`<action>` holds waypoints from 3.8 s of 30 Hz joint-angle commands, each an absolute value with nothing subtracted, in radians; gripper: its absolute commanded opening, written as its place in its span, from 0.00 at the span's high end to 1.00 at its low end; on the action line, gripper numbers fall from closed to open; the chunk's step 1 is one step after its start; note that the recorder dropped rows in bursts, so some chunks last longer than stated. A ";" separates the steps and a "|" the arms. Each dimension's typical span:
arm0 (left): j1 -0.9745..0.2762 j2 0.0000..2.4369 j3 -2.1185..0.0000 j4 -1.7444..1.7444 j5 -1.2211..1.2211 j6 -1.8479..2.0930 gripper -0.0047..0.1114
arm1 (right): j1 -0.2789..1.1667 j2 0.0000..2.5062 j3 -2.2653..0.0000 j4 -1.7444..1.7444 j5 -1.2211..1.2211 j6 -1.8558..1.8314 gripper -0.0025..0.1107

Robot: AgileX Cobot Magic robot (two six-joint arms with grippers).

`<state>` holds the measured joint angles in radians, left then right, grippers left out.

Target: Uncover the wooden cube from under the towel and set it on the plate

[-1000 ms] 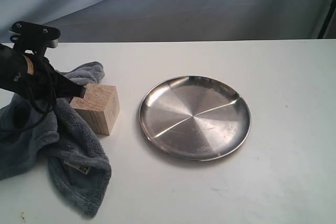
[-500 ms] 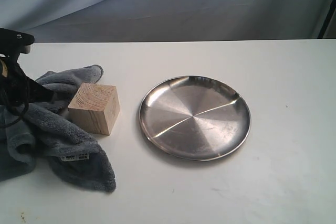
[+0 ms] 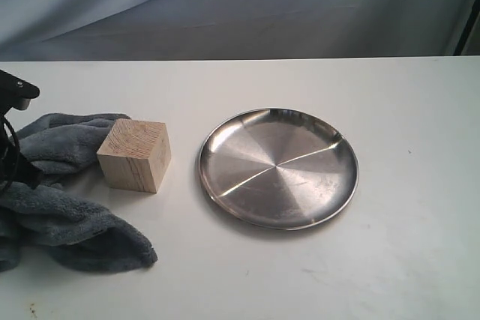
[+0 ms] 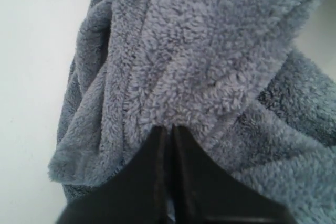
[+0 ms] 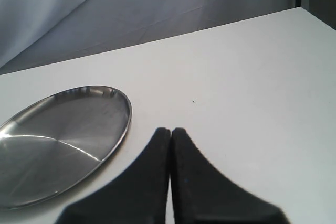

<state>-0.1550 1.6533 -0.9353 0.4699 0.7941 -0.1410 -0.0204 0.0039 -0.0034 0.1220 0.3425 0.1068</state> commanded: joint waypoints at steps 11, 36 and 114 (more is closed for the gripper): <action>-0.149 1.666 -0.936 0.409 0.753 -0.121 0.47 | -0.024 0.000 0.000 0.109 0.340 0.106 0.98; -0.197 1.433 -0.938 -0.057 0.543 0.000 0.27 | -0.024 0.000 0.000 0.109 0.340 0.106 0.98; -0.361 1.871 -0.938 -0.046 0.109 -0.079 0.46 | -0.024 0.000 0.000 0.109 0.340 0.106 0.98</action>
<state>-0.3540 1.8708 -0.9353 -0.0398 0.1139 -0.0691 -0.0204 0.0039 -0.0034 0.1220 0.3425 0.1068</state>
